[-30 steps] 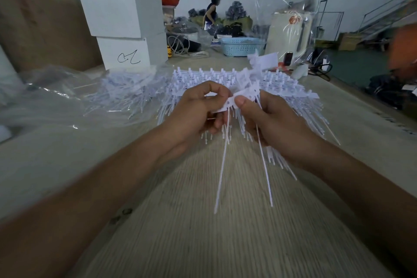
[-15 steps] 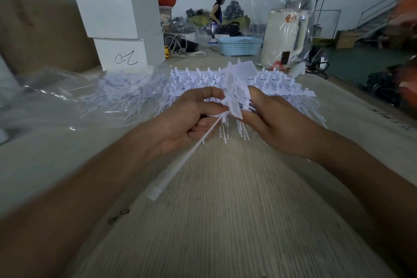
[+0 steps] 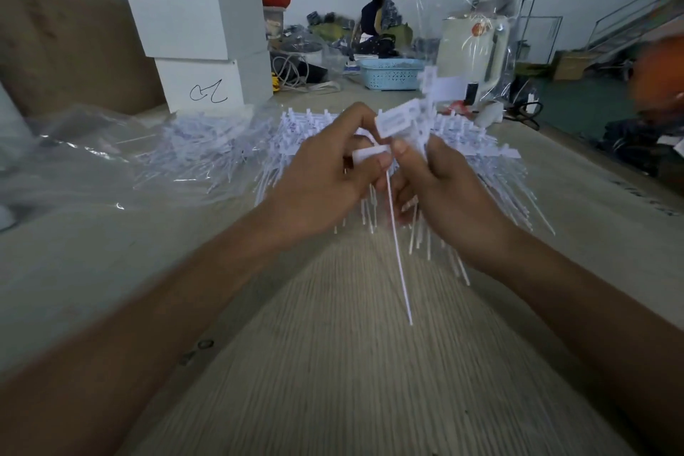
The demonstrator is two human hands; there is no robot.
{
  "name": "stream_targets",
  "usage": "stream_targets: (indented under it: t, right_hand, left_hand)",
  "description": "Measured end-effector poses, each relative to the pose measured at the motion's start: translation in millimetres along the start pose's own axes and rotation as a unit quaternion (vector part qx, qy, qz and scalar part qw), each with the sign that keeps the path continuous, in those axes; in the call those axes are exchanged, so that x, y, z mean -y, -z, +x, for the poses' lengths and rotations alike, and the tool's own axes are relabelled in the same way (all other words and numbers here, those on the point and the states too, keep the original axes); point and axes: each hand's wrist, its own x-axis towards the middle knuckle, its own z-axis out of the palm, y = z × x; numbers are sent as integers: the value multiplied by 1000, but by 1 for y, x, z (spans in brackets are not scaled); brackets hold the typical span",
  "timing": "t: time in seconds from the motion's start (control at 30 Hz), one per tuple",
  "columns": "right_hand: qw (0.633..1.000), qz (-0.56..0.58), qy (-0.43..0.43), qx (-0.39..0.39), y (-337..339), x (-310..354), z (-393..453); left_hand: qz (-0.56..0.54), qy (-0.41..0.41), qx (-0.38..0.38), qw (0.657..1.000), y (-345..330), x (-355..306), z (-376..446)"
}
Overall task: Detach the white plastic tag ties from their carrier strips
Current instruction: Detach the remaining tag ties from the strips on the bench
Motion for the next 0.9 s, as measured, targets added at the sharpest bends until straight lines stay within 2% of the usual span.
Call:
stream_targets:
  t: [0.07, 0.23, 0.33, 0.43, 0.5, 0.57, 0.7, 0.83, 0.9]
  right_hand:
    - [998, 59, -12, 20, -5, 4, -3]
    - [987, 154, -47, 17, -10, 10, -7]
    - [987, 156, -40, 10, -9, 17, -6]
    - [983, 182, 22, -33, -1, 24, -4]
    - [977, 197, 61, -54, 2, 24, -5]
    - [983, 164, 64, -46, -2, 18, -8]
    - [993, 109, 10, -43, -14, 5, -11]
    - [986, 145, 3, -87, 0, 5, -2]
    - [989, 116, 35, -83, 2, 1, 0]
  left_hand:
    - [64, -24, -45, 997, -5, -1, 0]
    - [83, -58, -140, 985, -4, -5, 1]
    - [8, -30, -130, 991, -5, -7, 2]
    - [-74, -3, -131, 989, -6, -7, 2]
    - [-87, 6, -131, 988, -6, -6, 2]
    - [-77, 36, -99, 992, -6, -2, 1]
    - [23, 126, 7, 992, -15, 9, -4]
    - [-13, 110, 68, 992, -17, 5, -8]
    - [-30, 115, 114, 986, -21, -1, -8]
